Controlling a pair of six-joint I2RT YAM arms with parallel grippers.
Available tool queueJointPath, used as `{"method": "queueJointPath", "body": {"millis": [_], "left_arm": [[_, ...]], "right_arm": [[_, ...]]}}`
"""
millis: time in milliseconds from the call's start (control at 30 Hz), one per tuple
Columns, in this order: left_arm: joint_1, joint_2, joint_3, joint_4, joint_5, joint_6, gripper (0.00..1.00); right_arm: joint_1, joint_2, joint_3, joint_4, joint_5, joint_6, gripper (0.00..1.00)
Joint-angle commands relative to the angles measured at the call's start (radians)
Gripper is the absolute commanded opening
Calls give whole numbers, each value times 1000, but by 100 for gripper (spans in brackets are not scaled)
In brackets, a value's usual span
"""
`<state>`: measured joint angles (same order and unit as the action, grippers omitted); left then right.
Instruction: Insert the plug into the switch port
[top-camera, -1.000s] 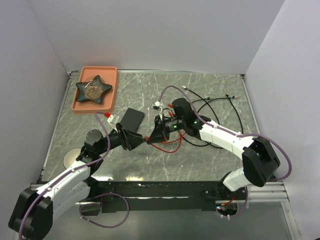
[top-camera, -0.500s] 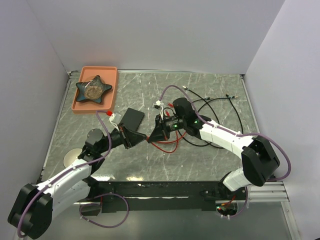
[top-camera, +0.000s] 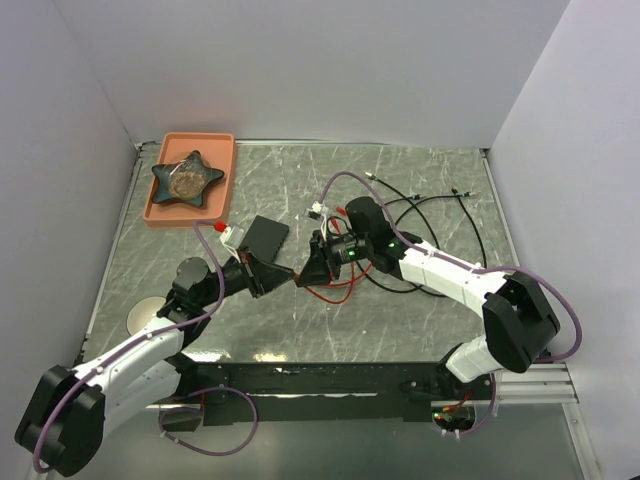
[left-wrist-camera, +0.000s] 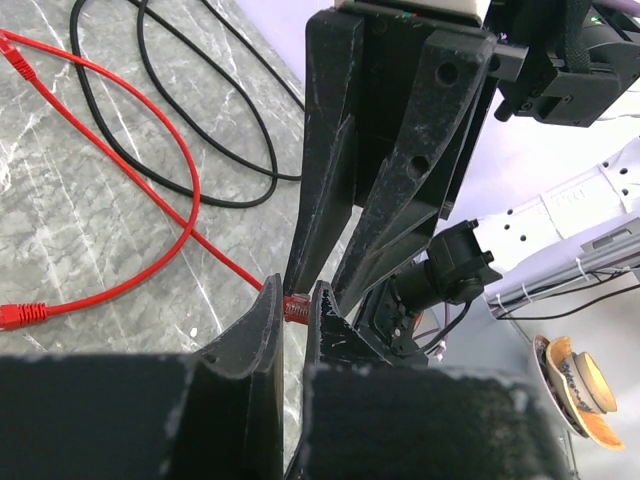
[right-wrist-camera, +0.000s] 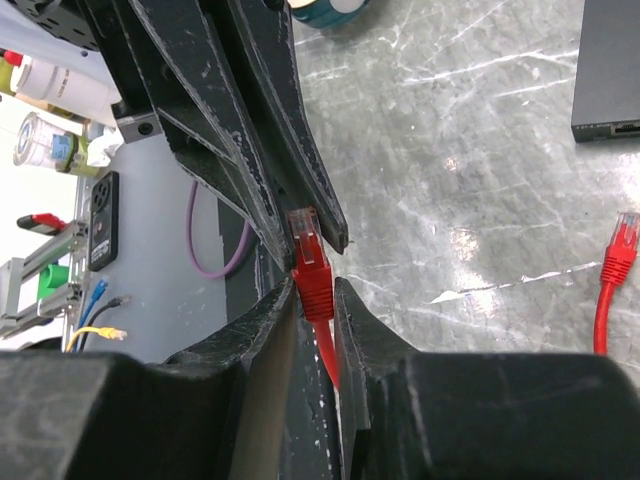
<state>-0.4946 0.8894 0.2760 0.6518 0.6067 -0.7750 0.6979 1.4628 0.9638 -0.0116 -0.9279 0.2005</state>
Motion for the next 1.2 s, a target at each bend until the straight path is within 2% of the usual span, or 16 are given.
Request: {"method": "queueJointPath", "body": {"millis": [0, 167, 233, 267, 300, 333, 467, 533, 567, 600, 700, 733, 900, 967, 1000, 1167], "left_arm": [[-4, -24, 32, 28, -24, 20, 1], [-4, -30, 31, 29, -25, 19, 1], [-5, -30, 29, 29, -21, 19, 1], [-5, -30, 29, 32, -21, 19, 1], [-5, -29, 29, 32, -19, 19, 1], [-5, -27, 29, 32, -18, 20, 1], [-7, -24, 35, 14, -15, 28, 4], [-7, -30, 43, -4, -21, 37, 20], [-7, -33, 45, -18, -34, 46, 25], [-7, -46, 46, -41, -41, 51, 38], [-7, -81, 52, -101, -91, 63, 69], [-7, -92, 54, -116, -107, 69, 73], [-7, -185, 72, -237, -240, 86, 86], [-7, -220, 86, -342, -324, 82, 90], [-7, -230, 103, -380, -428, 82, 91], [-7, -238, 155, -619, -711, 62, 96]], "right_arm": [[3, -10, -2, -8, -5, -21, 29], [5, -9, -8, -10, -14, -29, 29], [3, -13, -13, 2, -9, -24, 20], [5, -15, -19, 9, -8, -16, 9], [5, -19, -22, 9, -3, -12, 3], [3, -21, -26, 37, -2, -10, 0], [5, -33, -31, 50, 53, 13, 0], [3, -36, -24, 38, 105, 16, 0], [3, -36, 1, 23, 136, 17, 0], [3, -32, 16, -26, 164, 14, 0], [-17, -9, 75, -70, 238, 34, 0], [-44, 1, 94, -71, 235, 46, 0], [-120, 94, 153, -82, 192, 128, 0], [-121, 113, 185, -151, 247, 94, 0], [-123, 116, 191, -175, 300, 85, 0], [-114, 91, 185, -286, 467, 2, 0]]}}
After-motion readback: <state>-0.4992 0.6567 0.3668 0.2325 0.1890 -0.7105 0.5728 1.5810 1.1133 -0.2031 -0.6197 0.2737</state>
